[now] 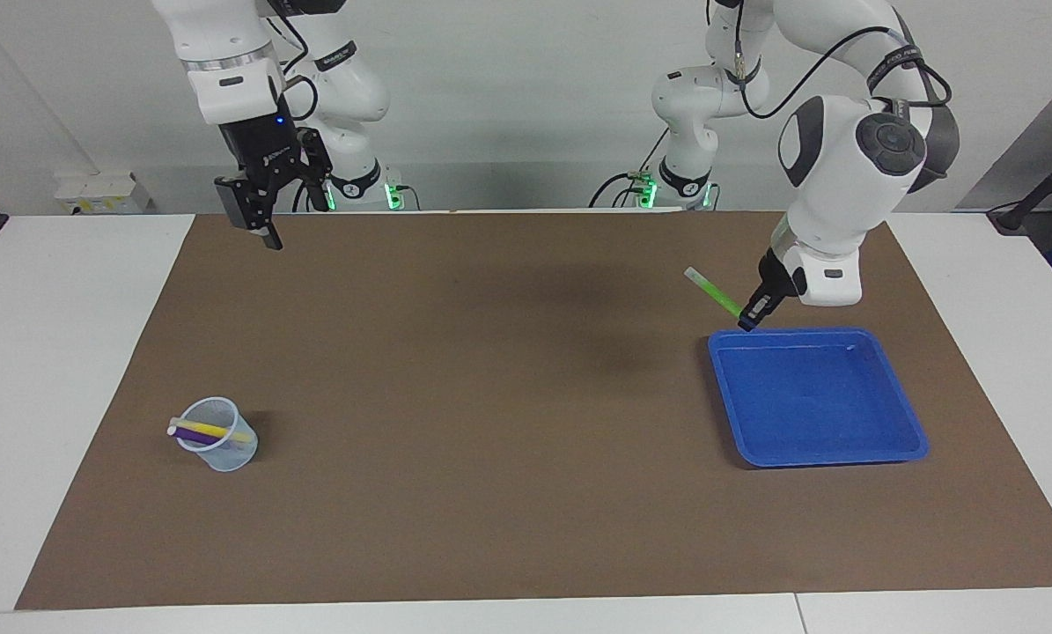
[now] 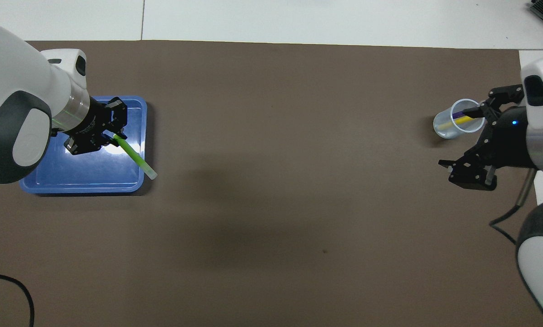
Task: Transfer and insert pens with both arms
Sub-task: 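Lift the green pen toward the right gripper with the left gripper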
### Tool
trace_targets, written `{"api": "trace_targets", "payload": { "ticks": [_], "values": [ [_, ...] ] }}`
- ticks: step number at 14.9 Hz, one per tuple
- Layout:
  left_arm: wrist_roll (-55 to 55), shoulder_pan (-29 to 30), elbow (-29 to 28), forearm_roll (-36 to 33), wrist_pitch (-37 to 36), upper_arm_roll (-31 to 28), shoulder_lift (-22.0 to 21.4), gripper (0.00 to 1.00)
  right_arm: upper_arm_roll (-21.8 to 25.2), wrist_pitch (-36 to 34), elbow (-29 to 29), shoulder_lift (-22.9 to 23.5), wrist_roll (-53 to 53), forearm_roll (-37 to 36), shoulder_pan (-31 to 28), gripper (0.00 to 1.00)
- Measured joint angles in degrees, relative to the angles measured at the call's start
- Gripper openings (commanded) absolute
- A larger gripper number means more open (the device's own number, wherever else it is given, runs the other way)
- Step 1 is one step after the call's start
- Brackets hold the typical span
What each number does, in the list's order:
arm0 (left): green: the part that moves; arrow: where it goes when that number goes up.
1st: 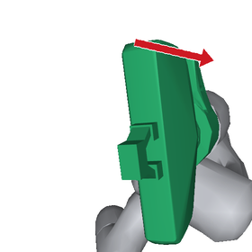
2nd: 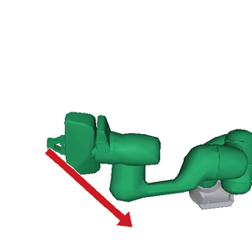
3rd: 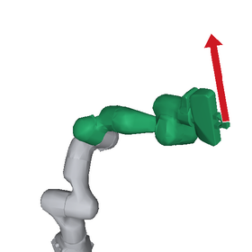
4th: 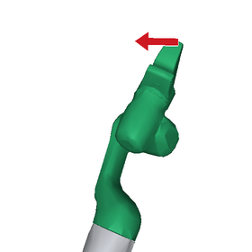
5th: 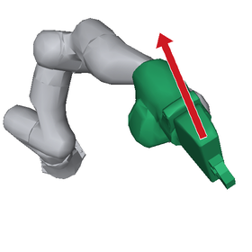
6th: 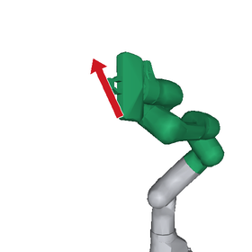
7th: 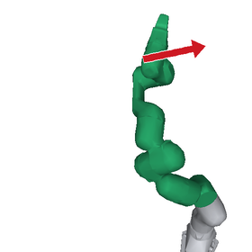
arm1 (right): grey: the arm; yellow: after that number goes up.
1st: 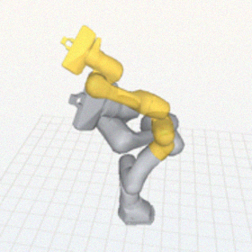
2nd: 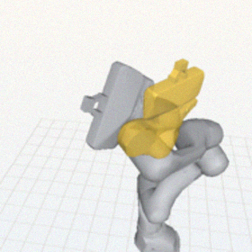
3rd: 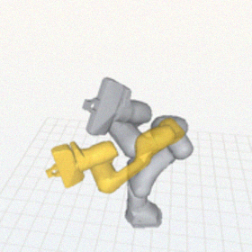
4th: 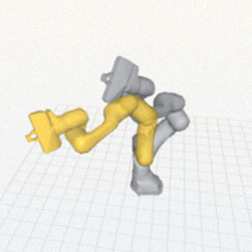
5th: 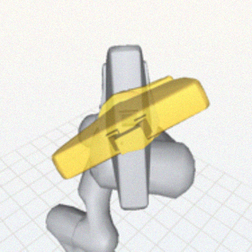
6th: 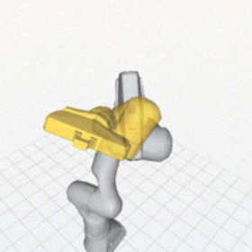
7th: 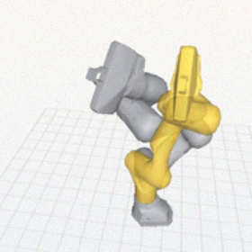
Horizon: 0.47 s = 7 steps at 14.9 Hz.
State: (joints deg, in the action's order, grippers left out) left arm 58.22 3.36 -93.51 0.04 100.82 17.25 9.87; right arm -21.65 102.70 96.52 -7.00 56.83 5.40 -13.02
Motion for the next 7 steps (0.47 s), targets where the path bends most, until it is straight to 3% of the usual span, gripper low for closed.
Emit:
{"api": "trace_targets", "payload": {
  "ticks": [7],
  "values": [
    [26.9, -6.4, 0.0, 1.6, 0.0, 0.2, -4.1, 0.0, -0.2, 8.3, 0.0, 4.6, -10.2, 1.3, 9.9, 0.93]
  ]
}}
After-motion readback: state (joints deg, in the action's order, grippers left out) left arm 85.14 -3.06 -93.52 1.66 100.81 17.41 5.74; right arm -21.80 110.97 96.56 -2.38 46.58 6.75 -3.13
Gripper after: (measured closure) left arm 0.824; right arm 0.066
